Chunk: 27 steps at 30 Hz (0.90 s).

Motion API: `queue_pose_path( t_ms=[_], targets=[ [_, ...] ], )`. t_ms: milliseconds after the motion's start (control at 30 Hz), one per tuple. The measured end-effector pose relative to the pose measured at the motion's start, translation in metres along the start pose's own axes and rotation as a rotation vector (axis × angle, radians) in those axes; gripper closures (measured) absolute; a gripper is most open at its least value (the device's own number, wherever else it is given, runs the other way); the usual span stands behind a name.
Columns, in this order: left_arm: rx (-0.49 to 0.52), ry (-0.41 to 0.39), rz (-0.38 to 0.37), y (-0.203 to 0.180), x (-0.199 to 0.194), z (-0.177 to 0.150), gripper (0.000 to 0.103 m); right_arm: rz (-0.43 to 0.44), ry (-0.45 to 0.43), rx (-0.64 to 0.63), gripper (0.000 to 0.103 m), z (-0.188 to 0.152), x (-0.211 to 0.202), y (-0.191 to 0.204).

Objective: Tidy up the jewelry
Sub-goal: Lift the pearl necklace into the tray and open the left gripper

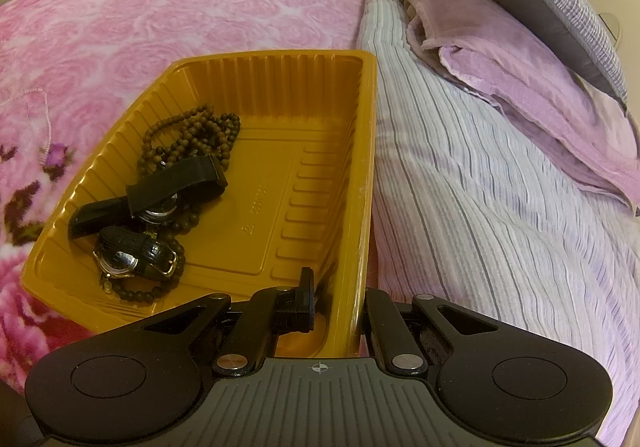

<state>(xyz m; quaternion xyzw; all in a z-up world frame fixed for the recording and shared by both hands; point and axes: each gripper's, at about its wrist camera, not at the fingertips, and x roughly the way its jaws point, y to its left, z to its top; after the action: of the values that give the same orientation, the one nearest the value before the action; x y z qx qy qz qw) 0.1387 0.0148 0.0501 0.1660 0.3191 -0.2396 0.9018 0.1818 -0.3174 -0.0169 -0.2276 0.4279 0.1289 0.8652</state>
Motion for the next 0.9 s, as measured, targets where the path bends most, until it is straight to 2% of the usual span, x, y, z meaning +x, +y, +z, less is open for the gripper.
queue_pose_path(
  t_ms=[467,900],
  targets=[
    [-0.006,-0.135,-0.033,-0.011,-0.016,0.069,0.101,-0.002,-0.002,-0.005,0.097,0.003,-0.002,0.002],
    [0.012,-0.248,-0.174,-0.054,-0.011,0.137,0.101,-0.002,-0.011,-0.009,0.097,0.004,-0.005,0.003]
  ],
)
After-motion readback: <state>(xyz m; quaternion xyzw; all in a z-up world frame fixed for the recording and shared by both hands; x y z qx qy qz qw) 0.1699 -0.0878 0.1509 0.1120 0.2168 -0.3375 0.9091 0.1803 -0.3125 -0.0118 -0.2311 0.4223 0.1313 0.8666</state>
